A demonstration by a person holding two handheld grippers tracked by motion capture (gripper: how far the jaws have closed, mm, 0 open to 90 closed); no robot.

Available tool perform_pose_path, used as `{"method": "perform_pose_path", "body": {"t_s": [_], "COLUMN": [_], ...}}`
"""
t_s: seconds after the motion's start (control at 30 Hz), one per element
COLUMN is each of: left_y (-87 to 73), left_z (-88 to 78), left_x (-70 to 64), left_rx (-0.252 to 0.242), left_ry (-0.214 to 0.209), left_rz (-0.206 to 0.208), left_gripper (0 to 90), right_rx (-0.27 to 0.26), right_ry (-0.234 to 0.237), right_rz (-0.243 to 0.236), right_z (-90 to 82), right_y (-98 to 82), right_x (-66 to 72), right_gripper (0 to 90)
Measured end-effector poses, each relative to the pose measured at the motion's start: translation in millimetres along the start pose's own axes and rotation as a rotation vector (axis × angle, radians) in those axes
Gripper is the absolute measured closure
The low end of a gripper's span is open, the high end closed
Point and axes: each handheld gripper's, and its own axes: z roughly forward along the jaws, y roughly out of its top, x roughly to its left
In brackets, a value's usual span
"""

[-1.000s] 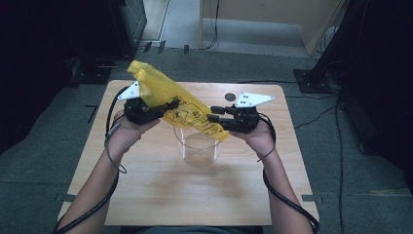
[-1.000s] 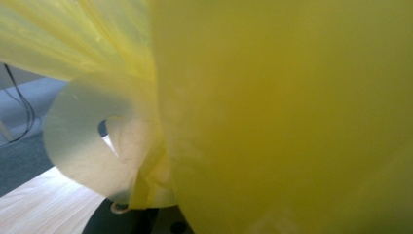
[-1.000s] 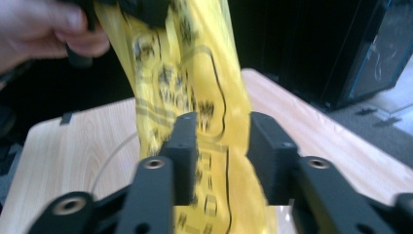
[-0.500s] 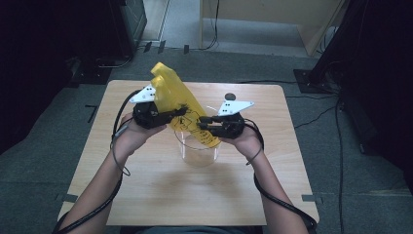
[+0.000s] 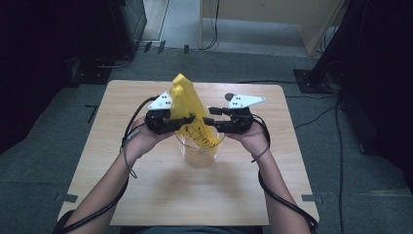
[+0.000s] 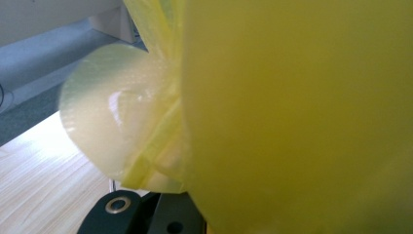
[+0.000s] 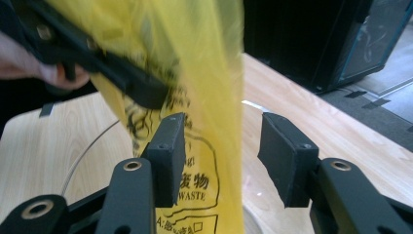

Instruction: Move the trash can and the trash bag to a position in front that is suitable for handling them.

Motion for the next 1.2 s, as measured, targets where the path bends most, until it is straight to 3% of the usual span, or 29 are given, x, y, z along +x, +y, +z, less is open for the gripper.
{"method": "perform_pose_path", "body": {"t_s": [0.33, 0.53, 0.6, 0.8, 1.1, 1.2], "left_y": [-8.6, -11.6, -12.0, -10.9, -4.8, -3.7], "left_z": [14.0, 15.0, 13.7, 9.7, -7.1, -10.9], "left_x": [1.1, 5.0, 7.4, 9.9, 14.3, 15.1], "left_rx": [0.027, 0.019, 0.007, -0.005, -0.037, -0.032], "left_ry": [-0.027, -0.043, -0.055, -0.057, -0.064, -0.067], "left_rz": [-0.026, -0.054, -0.059, -0.079, -0.094, -0.082], "left_gripper": [78.6, 66.0, 55.9, 44.5, 36.6, 35.5], "right_rx": [-0.011, 0.000, -0.010, -0.034, -0.039, -0.040], "right_ry": [0.000, 0.012, 0.021, 0.020, 0.015, 0.020], "right_rz": [-0.009, -0.009, 0.009, 0.051, 0.076, 0.089], "right_z": [-2.7, 0.6, 0.2, -1.4, -2.1, -1.7], "right_y": [0.2, -0.9, -1.0, -0.6, 0.1, 0.3], "right_x": [-1.0, 0.3, -0.8, -2.2, -1.9, -1.2], "right_gripper": [49.6, 48.6, 46.6, 42.8, 39.2, 39.2]}}
